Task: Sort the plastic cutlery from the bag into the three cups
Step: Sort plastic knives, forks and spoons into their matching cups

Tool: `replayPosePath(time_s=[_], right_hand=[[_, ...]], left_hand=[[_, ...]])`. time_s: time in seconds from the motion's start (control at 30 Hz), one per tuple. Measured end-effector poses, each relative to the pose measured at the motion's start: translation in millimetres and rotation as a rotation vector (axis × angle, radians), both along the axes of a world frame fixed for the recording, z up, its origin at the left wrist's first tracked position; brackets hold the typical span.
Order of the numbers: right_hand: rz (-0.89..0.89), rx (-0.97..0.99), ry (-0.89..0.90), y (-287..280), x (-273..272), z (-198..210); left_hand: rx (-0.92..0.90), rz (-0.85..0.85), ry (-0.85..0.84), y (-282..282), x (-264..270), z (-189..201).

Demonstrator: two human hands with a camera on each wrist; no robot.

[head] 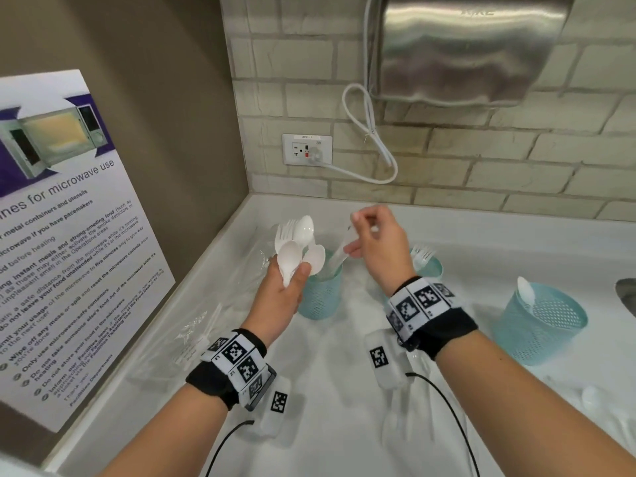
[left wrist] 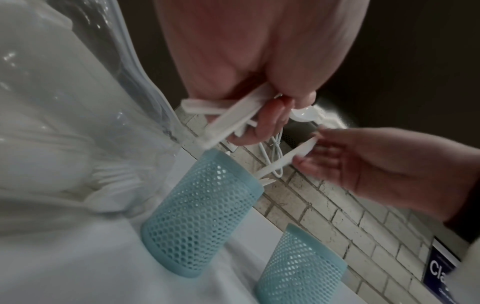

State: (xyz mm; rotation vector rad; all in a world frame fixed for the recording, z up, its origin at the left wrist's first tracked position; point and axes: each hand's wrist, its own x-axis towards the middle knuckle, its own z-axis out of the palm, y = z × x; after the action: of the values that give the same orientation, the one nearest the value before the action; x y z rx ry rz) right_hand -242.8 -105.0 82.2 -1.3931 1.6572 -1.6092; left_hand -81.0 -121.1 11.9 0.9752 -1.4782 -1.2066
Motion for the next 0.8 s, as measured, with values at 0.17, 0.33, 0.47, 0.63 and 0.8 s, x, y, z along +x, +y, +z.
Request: replayPosePath(time_s=[0.17,0.33,0.47,0.63,0.8], right_hand=[[0.027,-0.12,0.225,7.6,9.6,-12.1],[0.339,-0.05,0.48,21.3,24.4,0.1],[0.311,0.008,0.502,19.3,21.7,-1.7],[0.244,0.034,0.313,22.4,17.2,2.9],[0.196,0.013,0.024,21.1,10.5,7.2]], left_hand=[[0.012,-0.097,0.039,3.9,-2.0,4.2],[-0.044,-0.207,0.018,9.9,-5.0,8.9],[-0.031,-0.272,0.022,12.0,-6.2,9.6],[-0.027,-0.292,-0.018,14.2,-7.7,9.2],[0.038,-0.258,0.017,16.4,-11.0,10.9]])
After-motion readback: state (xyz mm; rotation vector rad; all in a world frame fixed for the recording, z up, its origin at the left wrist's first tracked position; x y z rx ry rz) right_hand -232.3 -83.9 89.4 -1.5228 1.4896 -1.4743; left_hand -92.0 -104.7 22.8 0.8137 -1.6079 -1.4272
